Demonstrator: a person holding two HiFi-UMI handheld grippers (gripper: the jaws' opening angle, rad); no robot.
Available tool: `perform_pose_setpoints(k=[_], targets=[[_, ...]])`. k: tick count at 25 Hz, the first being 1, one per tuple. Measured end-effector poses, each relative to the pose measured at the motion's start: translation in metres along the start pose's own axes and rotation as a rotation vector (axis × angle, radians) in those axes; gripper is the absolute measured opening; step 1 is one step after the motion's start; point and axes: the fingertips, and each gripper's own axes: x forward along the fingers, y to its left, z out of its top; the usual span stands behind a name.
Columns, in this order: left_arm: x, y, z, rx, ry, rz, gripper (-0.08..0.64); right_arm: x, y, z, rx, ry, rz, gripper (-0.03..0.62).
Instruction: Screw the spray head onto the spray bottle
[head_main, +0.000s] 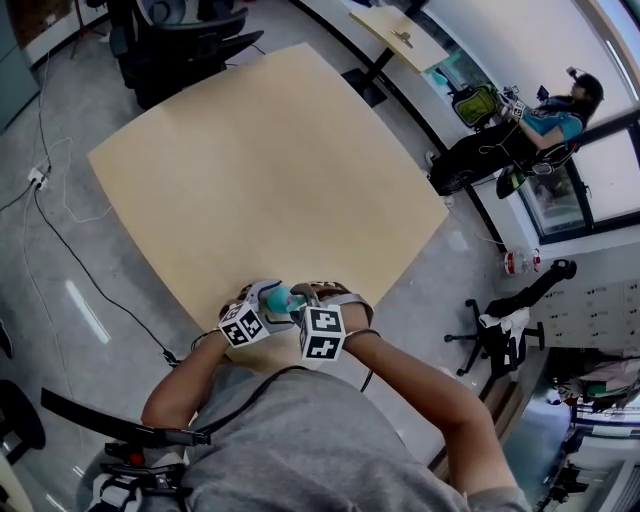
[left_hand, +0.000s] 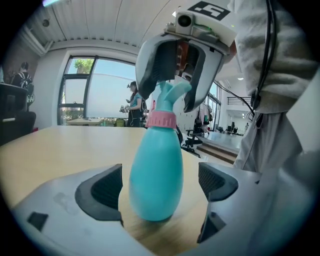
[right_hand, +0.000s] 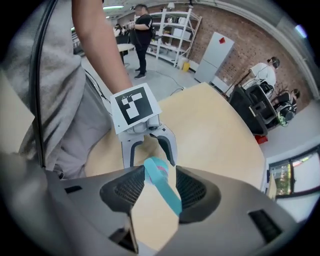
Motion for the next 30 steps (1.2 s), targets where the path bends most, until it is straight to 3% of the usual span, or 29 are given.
perform_pose_setpoints(k=[4,9,14,18,19,21,23,24,28,30], targets=[[-0.022,0.000,0.001,-0.027,-0.007,0.028,0.449,-0.017,-0.002,0.016,0.055,-0.146,-0.015,0.183],[-0.058,0.004,0.014,-0.035,-0.042,0.086,0.449,-0.041,-0.013,0.021,0.118,-0.215,-0.109,0.183],[-0.110,0.012,0.051,0.004,-0.095,0.183,0.448,-0.088,-0.029,0.015,0.315,-0.329,-0.242,0.183],[-0.160,0.020,0.100,0.062,-0.195,0.273,0.439,-0.139,-0.040,0.012,0.479,-0.467,-0.387,0.182],[-0.173,0.022,0.115,0.092,-0.223,0.294,0.406,-0.152,-0.042,0.013,0.522,-0.507,-0.420,0.181],[-0.195,0.024,0.147,0.190,-0.284,0.330,0.271,-0.177,-0.044,0.015,0.604,-0.579,-0.483,0.176],[-0.211,0.023,0.181,0.285,-0.337,0.352,0.084,-0.204,-0.042,0.015,0.681,-0.647,-0.551,0.053],[-0.217,0.021,0.197,0.307,-0.358,0.358,0.040,-0.217,-0.039,0.014,0.719,-0.686,-0.577,0.018],[-0.238,0.004,0.258,0.137,-0.518,0.384,0.003,-0.267,-0.016,0.009,0.836,-0.849,-0.643,0.006],[-0.249,-0.007,0.277,0.133,-0.539,0.383,0.003,-0.291,-0.003,0.007,0.854,-0.926,-0.673,0.006]])
